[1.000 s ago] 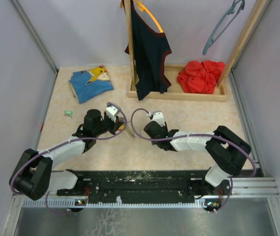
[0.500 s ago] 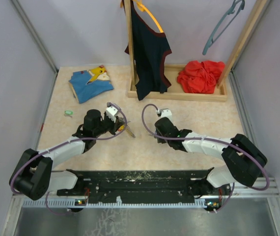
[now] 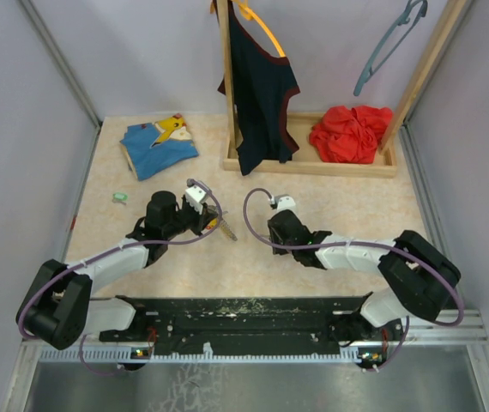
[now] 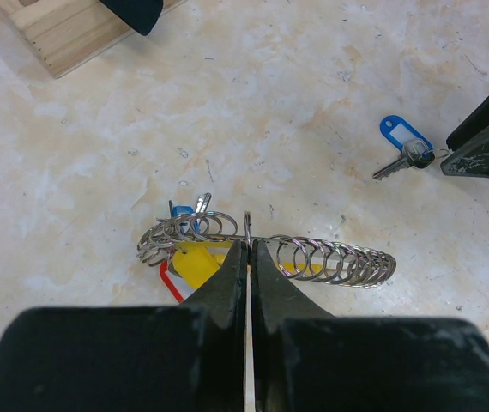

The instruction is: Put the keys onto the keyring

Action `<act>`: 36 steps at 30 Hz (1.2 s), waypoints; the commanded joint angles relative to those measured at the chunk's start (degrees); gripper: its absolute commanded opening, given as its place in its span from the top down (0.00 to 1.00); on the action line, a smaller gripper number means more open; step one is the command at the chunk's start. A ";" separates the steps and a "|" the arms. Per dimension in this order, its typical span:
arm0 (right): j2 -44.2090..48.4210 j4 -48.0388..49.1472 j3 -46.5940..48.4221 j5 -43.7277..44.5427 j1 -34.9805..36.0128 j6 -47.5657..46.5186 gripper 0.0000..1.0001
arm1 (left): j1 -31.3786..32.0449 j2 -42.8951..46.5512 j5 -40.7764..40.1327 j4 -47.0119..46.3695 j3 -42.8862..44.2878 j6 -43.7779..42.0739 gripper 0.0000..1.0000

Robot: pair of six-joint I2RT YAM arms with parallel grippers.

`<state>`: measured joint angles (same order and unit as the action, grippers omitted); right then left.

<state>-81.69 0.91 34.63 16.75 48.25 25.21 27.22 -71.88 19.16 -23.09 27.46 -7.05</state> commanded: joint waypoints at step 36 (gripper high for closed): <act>12.38 -6.66 4.33 -7.06 0.27 -25.48 1.00 | -0.24 0.68 14.04 -3.74 -0.30 -4.30 1.00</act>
<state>-74.76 -1.37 33.82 13.34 48.25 9.04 27.22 -71.88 25.93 -23.22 27.44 -8.60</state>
